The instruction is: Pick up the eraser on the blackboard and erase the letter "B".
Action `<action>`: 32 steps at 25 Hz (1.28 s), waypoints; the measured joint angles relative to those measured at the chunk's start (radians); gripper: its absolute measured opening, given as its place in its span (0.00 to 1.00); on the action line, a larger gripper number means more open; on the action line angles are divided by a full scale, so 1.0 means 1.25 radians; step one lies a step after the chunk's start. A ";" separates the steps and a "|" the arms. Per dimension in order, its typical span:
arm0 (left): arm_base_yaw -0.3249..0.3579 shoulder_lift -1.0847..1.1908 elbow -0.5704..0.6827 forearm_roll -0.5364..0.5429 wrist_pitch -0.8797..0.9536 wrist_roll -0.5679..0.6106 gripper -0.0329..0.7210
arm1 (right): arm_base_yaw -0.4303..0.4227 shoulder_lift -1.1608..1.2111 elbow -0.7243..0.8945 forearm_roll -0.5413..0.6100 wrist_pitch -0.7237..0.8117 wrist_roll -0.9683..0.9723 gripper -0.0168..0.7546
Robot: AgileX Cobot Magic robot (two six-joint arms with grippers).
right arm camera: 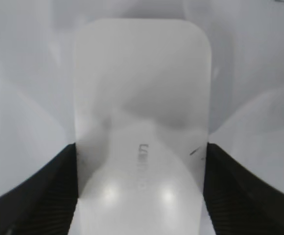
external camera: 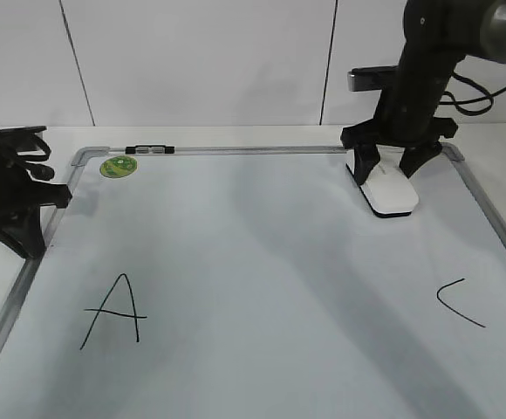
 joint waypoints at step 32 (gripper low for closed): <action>0.000 0.001 0.000 0.001 0.004 0.000 0.08 | 0.098 0.002 -0.002 -0.022 0.000 0.020 0.74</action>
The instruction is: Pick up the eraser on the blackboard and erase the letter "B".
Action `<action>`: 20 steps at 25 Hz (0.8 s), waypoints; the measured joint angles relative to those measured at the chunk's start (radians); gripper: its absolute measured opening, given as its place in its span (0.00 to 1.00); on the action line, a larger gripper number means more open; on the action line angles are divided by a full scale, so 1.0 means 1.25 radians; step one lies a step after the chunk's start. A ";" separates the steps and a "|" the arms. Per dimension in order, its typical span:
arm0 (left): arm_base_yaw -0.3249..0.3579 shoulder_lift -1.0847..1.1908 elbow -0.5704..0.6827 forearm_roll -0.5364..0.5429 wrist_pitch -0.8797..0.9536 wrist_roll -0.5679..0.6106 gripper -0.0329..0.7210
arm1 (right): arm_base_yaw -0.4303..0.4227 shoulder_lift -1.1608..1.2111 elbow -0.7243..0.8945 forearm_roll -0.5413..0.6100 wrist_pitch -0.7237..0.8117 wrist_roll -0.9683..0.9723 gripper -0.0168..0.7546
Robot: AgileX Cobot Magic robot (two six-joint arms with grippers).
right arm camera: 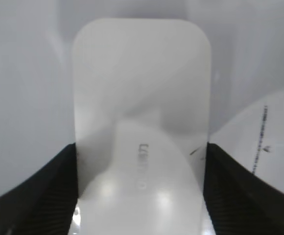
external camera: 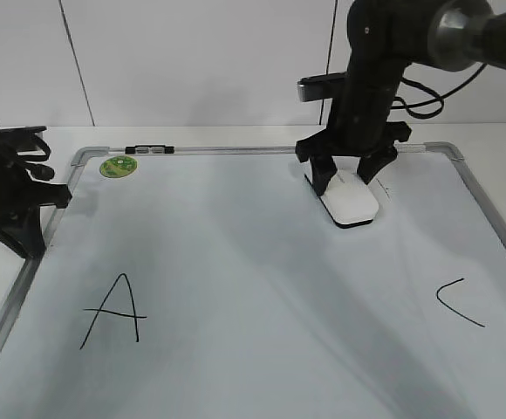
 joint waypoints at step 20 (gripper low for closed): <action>0.000 0.000 0.000 0.000 -0.004 0.000 0.09 | -0.107 -0.044 0.102 -0.046 -0.037 0.027 0.74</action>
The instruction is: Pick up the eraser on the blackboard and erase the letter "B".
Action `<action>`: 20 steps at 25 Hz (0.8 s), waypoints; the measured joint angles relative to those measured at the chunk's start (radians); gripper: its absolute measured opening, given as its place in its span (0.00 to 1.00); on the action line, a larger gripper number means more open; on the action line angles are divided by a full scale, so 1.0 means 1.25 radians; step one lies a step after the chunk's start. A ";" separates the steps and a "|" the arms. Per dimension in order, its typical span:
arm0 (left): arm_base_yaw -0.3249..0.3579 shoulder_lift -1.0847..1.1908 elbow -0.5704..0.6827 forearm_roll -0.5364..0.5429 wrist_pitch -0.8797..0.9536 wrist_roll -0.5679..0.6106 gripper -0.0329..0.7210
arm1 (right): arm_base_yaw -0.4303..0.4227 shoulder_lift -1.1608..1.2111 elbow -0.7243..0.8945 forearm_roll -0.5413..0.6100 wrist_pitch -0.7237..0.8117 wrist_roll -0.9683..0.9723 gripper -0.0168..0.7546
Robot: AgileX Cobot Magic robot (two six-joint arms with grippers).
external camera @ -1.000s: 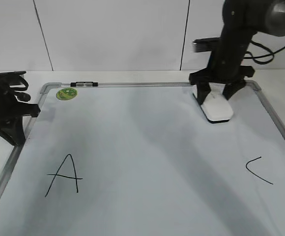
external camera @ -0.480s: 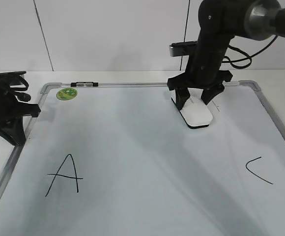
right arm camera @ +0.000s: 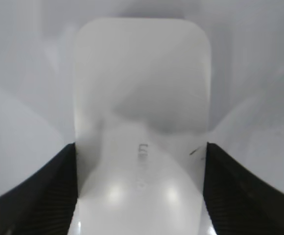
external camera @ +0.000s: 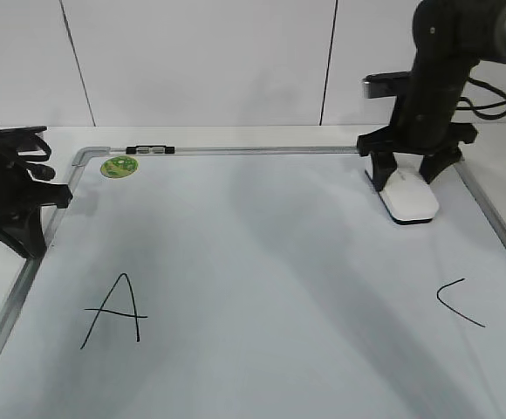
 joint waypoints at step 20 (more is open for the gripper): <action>0.000 0.000 0.000 0.002 0.005 0.000 0.09 | 0.116 -0.007 0.006 0.009 0.016 0.007 0.74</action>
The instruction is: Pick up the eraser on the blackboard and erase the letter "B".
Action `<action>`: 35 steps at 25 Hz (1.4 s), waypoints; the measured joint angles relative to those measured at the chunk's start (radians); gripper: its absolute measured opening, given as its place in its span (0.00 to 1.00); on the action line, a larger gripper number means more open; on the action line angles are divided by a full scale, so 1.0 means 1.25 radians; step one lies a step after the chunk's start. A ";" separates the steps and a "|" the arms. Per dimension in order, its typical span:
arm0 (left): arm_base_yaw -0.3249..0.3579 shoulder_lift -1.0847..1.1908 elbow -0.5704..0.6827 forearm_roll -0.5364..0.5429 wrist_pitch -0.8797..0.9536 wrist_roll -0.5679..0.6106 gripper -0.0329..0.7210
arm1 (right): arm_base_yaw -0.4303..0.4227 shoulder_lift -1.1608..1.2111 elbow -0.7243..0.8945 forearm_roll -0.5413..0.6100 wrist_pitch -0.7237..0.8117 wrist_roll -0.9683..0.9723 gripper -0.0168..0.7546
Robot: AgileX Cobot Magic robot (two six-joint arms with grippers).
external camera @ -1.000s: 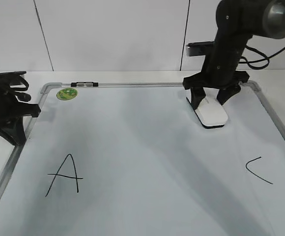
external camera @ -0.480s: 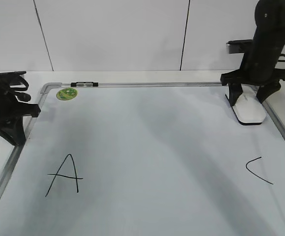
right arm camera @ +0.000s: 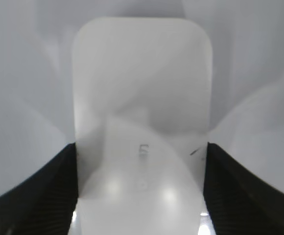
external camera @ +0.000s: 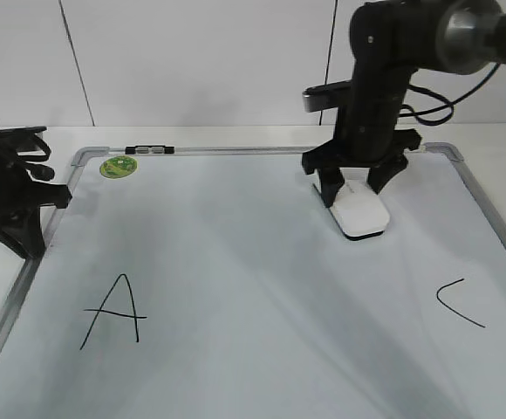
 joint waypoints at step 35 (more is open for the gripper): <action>0.000 0.000 0.000 -0.005 0.000 0.000 0.09 | -0.197 -0.147 0.027 0.052 0.021 0.010 0.74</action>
